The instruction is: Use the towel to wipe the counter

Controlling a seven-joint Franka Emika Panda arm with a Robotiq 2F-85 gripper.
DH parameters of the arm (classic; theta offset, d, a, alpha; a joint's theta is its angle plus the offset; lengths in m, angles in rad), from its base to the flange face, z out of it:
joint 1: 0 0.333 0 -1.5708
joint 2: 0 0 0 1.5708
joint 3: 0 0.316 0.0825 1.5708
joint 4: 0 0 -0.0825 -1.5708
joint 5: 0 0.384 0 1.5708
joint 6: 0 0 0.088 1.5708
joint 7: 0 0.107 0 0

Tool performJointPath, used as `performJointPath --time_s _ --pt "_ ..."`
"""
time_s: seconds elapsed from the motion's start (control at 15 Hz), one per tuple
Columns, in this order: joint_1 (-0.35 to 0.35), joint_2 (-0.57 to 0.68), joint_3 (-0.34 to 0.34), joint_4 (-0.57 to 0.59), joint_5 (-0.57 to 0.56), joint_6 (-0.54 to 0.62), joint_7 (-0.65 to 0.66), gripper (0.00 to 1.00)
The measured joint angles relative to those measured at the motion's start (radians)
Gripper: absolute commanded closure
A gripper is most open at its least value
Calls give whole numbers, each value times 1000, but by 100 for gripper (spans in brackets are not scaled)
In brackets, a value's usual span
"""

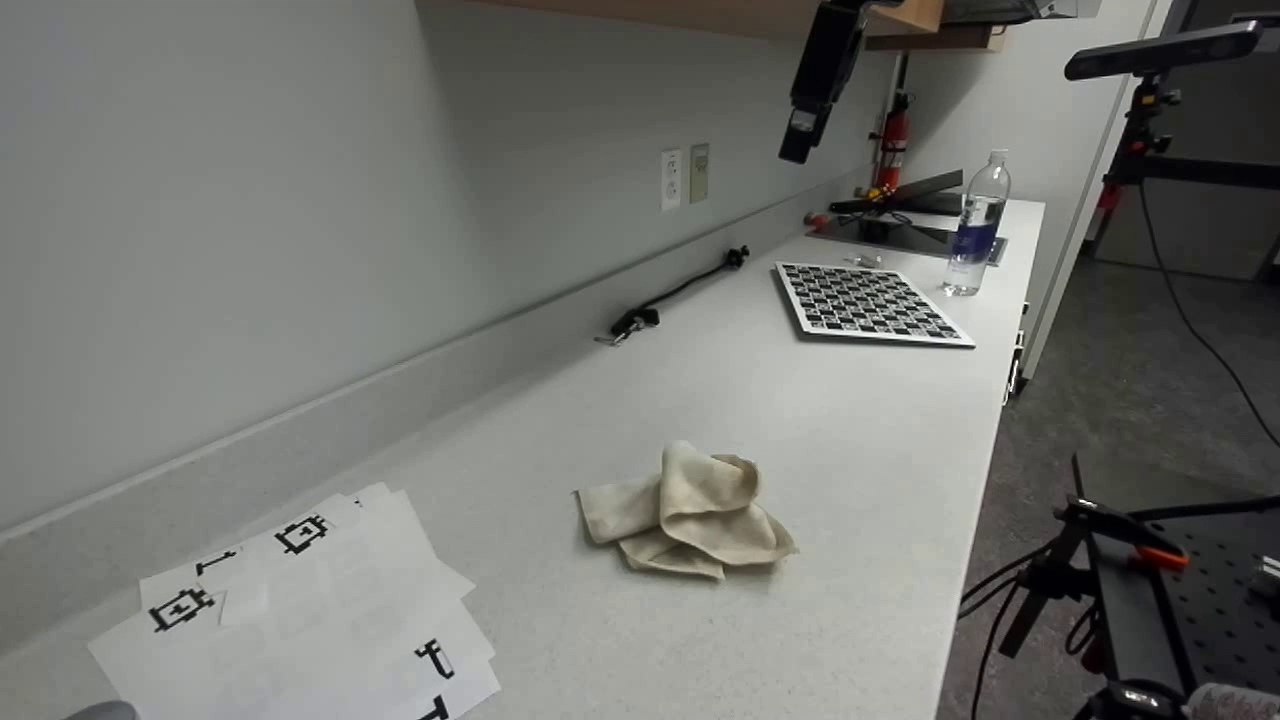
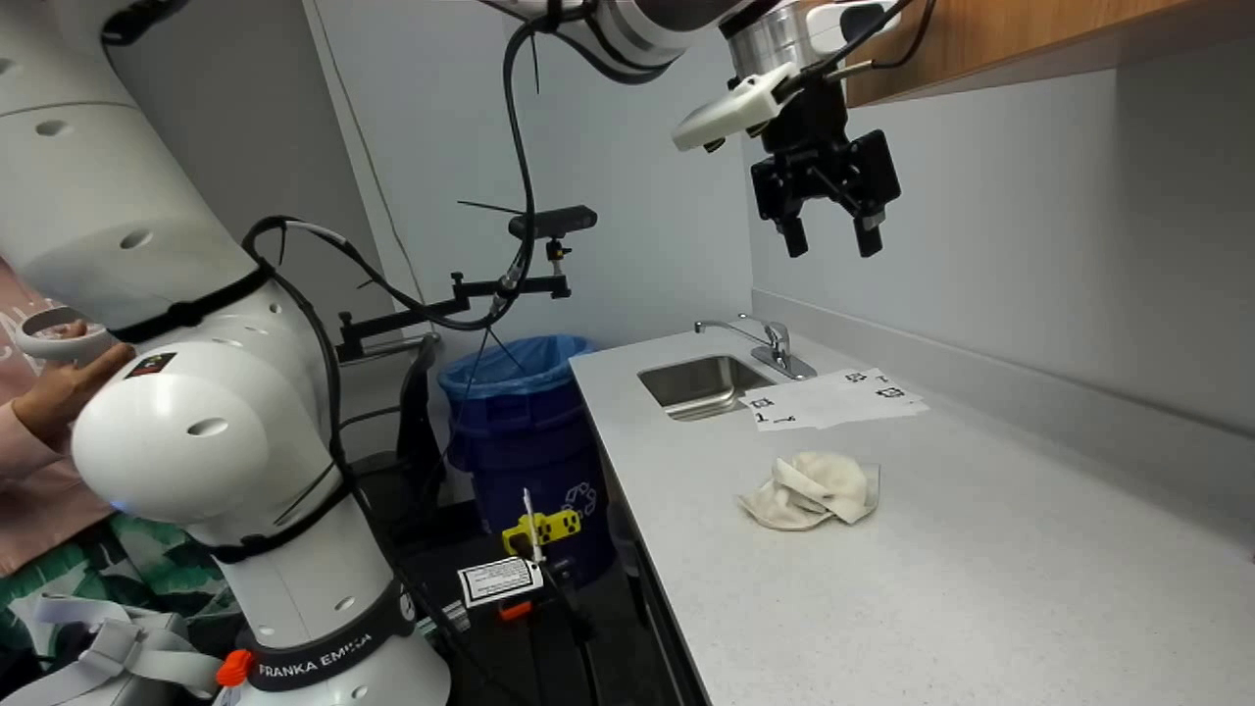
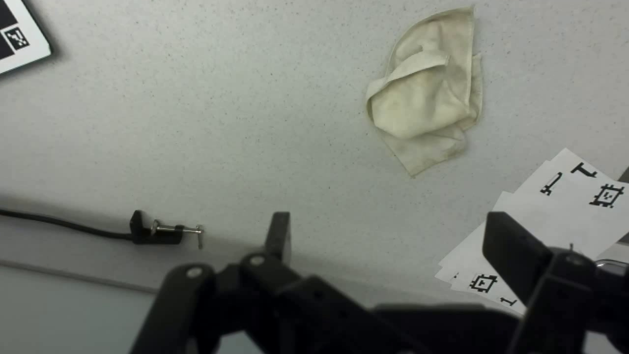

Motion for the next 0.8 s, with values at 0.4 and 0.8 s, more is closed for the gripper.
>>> performJointPath --time_s 0.4,0.8 --pt "0 -3 0 6 0 0 0 0" --pt "0 0 0 -5 -2 0 2 0"
